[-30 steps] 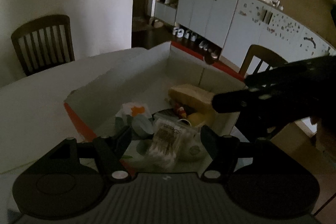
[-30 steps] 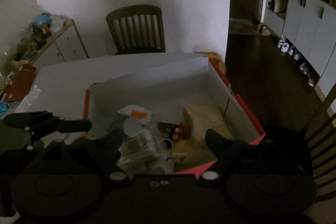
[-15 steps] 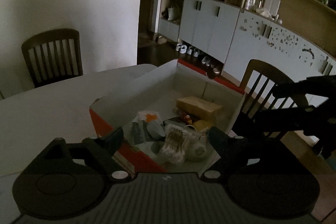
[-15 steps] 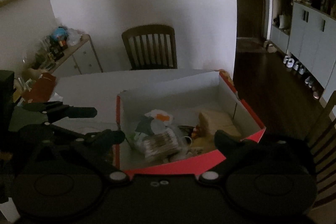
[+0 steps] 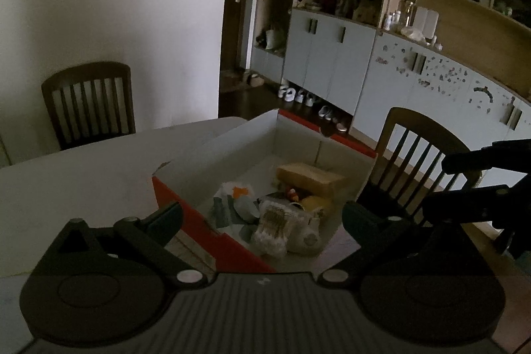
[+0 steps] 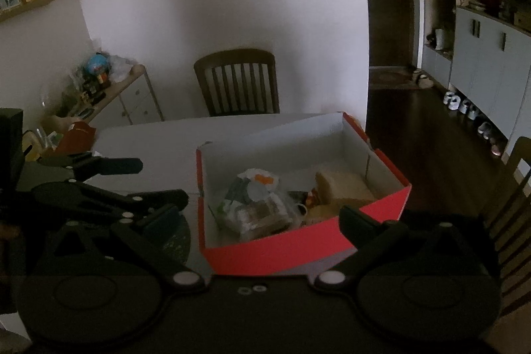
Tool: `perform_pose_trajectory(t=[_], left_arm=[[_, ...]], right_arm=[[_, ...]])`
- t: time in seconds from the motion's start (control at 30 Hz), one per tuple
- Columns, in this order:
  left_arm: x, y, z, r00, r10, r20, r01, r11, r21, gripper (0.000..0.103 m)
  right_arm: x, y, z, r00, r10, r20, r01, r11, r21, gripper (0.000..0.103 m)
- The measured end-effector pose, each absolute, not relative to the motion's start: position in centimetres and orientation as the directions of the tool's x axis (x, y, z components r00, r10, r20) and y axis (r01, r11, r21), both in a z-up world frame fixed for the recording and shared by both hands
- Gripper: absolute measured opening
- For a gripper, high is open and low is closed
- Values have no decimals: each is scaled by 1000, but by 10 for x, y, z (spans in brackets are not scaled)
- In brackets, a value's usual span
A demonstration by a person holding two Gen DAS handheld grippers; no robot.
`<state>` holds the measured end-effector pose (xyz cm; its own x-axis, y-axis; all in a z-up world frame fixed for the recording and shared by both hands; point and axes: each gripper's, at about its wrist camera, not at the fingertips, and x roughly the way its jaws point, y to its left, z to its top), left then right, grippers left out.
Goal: Organize objects
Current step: 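Withdraw both grippers from the red box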
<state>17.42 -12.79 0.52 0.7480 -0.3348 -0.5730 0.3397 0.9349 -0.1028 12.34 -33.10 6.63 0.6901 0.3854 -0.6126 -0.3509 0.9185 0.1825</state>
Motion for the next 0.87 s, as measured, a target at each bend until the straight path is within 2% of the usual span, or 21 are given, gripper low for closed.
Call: perform_pose_trajectory(t=[0.53, 0.87], left_arm=[[148, -135, 12, 779, -293, -554, 325, 945, -43, 103], [145, -130, 9, 768, -307, -562, 329, 942, -65, 103]], right_arm=[[96, -337, 61, 707, 374, -600, -325, 926, 194, 102], [92, -334, 57, 702, 372, -608, -316, 927, 202, 102]])
